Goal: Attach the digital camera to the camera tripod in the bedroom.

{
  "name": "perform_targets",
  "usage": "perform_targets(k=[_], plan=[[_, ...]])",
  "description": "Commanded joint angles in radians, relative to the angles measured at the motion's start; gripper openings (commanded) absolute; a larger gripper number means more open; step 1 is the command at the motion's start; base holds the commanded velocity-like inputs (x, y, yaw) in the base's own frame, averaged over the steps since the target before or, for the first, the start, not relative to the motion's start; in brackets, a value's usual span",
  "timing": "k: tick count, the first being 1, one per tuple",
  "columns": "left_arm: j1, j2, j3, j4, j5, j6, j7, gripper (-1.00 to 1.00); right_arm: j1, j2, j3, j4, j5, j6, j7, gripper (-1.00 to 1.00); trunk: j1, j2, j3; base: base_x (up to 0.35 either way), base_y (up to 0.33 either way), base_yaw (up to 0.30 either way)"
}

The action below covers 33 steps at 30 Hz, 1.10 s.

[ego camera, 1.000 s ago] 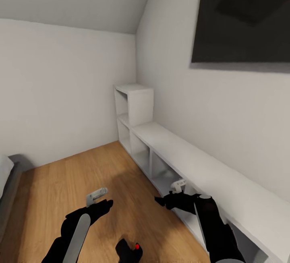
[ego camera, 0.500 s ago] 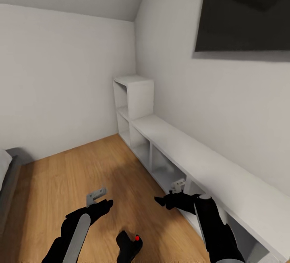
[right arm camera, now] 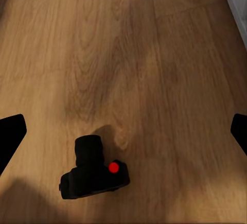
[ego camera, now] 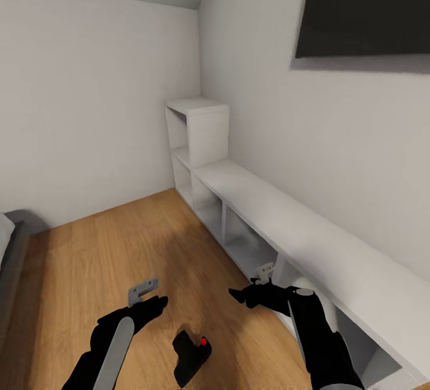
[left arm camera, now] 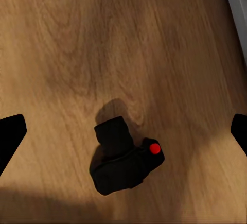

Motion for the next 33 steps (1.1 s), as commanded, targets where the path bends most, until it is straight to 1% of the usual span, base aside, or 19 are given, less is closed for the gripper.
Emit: perform_targets(k=[1, 33], plan=[[-0.001, 0.000, 0.000, -0.001, 0.011, 0.002, 0.009, 1.00, -0.001, 0.001, -0.003, -0.002, 0.007, 0.003, 0.009, 1.00, 0.000, -0.001, -0.005, 0.000, 0.000, 0.000], [-0.001, 0.001, -0.002, -0.004, 0.010, 0.001, 0.009, 1.00, -0.001, 0.001, -0.004, -0.006, 0.007, 0.001, 0.008, 1.00, 0.015, -0.008, -0.129, 0.000, 0.000, 0.000]])
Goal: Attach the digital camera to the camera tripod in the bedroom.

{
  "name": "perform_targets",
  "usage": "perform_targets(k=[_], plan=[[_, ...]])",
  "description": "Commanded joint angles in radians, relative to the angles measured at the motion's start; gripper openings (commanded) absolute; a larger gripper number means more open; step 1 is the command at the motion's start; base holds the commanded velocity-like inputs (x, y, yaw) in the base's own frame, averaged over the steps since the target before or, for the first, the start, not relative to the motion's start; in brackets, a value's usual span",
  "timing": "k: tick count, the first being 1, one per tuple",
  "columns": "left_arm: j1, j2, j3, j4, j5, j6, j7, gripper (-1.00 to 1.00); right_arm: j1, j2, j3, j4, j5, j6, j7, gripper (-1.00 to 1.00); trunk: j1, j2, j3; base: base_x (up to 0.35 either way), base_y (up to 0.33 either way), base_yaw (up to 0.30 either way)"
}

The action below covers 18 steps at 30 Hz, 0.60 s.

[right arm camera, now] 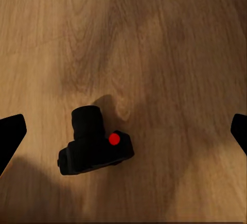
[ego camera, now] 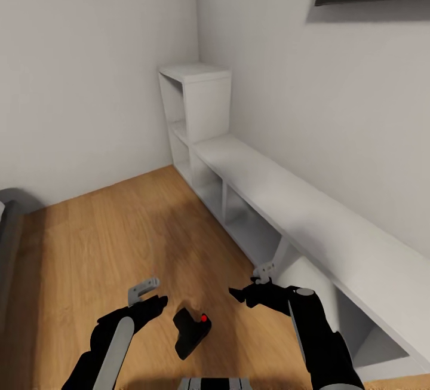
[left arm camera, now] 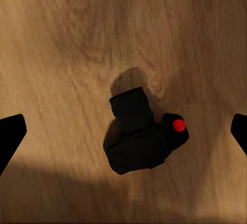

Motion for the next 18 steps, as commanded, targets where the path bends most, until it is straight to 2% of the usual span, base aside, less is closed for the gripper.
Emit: perform_targets(k=[1, 18], plan=[[0.000, 0.000, 0.000, -0.001, 0.010, 0.002, 0.009, 1.00, -0.001, 0.001, -0.003, -0.001, 0.008, 0.003, 0.009, 1.00, 0.000, -0.001, -0.005, 0.000, 0.000, 0.000], [0.000, 0.000, -0.002, -0.001, 0.011, 0.002, 0.011, 1.00, -0.001, 0.001, -0.004, -0.011, 0.008, 0.004, 0.008, 1.00, 0.008, -0.005, -0.071, 0.000, 0.000, 0.000]])
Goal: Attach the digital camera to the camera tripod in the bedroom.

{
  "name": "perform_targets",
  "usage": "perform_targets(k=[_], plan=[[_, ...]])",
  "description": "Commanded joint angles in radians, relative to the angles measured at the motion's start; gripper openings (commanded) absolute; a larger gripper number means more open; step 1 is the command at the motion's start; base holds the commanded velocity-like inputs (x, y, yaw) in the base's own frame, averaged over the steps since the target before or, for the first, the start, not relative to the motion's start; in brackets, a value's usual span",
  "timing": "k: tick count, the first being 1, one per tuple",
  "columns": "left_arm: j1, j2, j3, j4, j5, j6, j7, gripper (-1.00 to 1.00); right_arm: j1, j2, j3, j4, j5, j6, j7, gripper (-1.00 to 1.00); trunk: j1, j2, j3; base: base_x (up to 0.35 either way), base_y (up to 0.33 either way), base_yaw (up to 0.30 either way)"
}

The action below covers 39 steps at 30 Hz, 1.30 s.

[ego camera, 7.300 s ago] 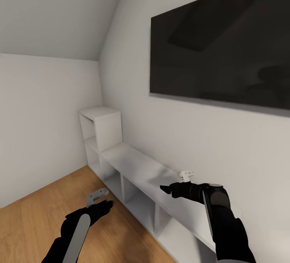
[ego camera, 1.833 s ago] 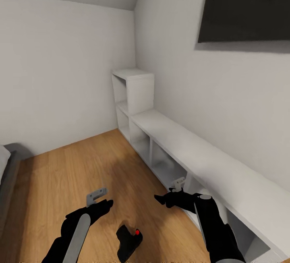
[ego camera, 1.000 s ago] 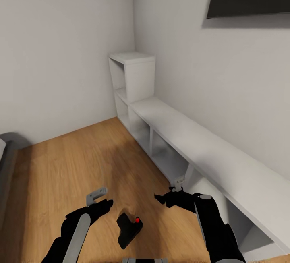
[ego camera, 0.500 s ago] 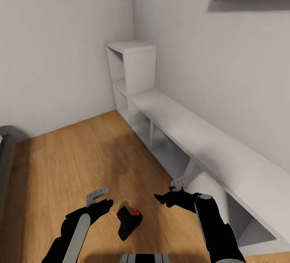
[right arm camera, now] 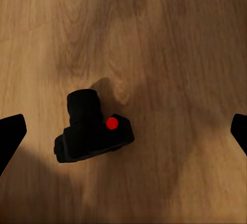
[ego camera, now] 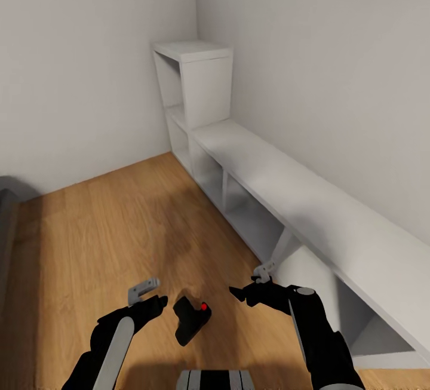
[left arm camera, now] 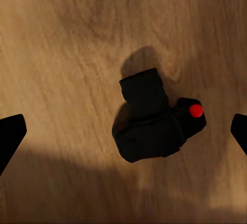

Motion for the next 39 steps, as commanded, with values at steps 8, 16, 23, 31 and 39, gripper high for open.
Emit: perform_targets(k=[8, 16, 23, 31, 39], plan=[[0.000, 0.000, -0.001, -0.001, 0.011, 0.002, 0.008, 1.00, -0.001, 0.001, -0.004, -0.006, 0.008, 0.003, 0.009, 1.00, 0.003, -0.002, -0.032, 0.000, 0.000, 0.000], [0.000, 0.000, -0.001, -0.001, 0.011, 0.002, 0.008, 1.00, -0.001, 0.001, -0.003, -0.014, 0.008, 0.003, 0.010, 1.00, 0.007, -0.004, -0.063, 0.000, 0.000, 0.000], [0.000, 0.000, -0.001, -0.001, 0.011, 0.002, 0.008, 1.00, -0.001, 0.001, -0.003, -0.039, 0.008, 0.009, 0.023, 1.00, 0.010, -0.006, -0.090, 0.000, 0.000, 0.000], [0.000, 0.000, -0.001, -0.003, 0.011, 0.003, 0.008, 1.00, -0.001, 0.001, -0.003, -0.063, 0.007, 0.020, 0.077, 1.00, 0.014, -0.008, -0.121, 0.000, 0.000, 0.000], [0.000, 0.000, 0.001, -0.007, 0.011, 0.007, 0.008, 1.00, -0.001, 0.001, -0.009, -0.134, 0.011, 0.156, 0.269, 1.00, 0.017, -0.010, -0.152, 0.000, 0.000, 0.000]])
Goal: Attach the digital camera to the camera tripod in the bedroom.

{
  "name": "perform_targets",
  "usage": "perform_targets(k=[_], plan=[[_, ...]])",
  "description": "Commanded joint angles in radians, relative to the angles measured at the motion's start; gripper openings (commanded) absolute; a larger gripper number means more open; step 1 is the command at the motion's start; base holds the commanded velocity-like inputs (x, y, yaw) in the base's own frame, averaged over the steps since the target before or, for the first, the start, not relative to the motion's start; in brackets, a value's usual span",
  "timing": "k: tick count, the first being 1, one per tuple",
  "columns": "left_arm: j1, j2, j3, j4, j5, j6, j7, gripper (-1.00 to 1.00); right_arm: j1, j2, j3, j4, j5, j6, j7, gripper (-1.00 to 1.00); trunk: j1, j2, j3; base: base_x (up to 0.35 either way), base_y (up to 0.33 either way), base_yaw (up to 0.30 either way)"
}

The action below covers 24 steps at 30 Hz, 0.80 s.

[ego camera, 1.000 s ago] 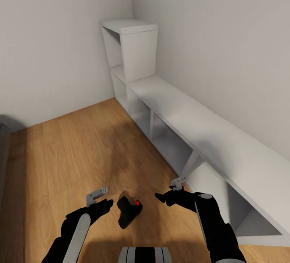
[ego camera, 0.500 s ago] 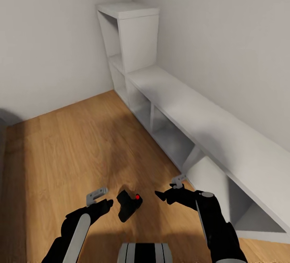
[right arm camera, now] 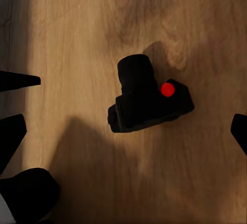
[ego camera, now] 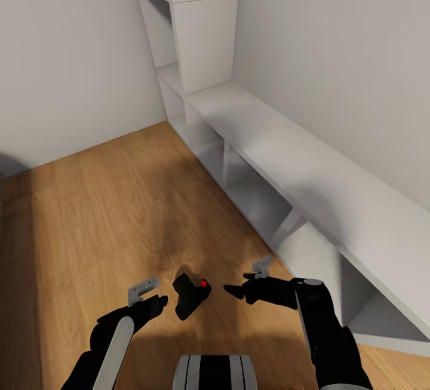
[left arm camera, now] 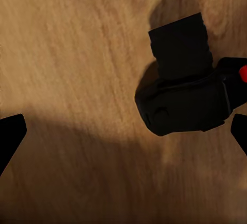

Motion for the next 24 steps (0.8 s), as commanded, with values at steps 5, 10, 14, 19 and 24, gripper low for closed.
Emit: perform_targets(k=[5, 10, 14, 19, 24], plan=[[0.000, 0.000, 0.000, -0.001, 0.011, 0.004, 0.009, 1.00, -0.001, 0.001, -0.005, -0.009, 0.006, 0.030, 0.042, 1.00, 0.002, -0.001, -0.016, 0.000, 0.000, 0.000], [0.000, 0.000, 0.000, -0.001, 0.011, 0.004, 0.009, 1.00, -0.001, 0.001, -0.005, -0.010, 0.005, 0.033, 0.046, 1.00, 0.002, -0.001, -0.016, 0.000, 0.000, 0.000], [0.000, 0.000, 0.000, -0.002, 0.011, 0.004, 0.009, 1.00, -0.001, 0.001, -0.006, -0.011, 0.005, 0.032, 0.048, 1.00, 0.002, -0.001, -0.016, 0.000, 0.000, 0.000], [0.000, 0.000, 0.000, -0.002, 0.011, 0.005, 0.009, 1.00, -0.001, 0.001, -0.007, -0.011, 0.004, 0.033, 0.048, 1.00, 0.002, -0.001, -0.016, 0.000, 0.000, 0.000], [0.000, 0.002, 0.001, -0.002, 0.011, 0.007, 0.008, 1.00, -0.001, 0.001, -0.015, -0.012, 0.004, 0.031, 0.048, 1.00, 0.002, -0.001, -0.016, 0.000, 0.000, 0.000]])
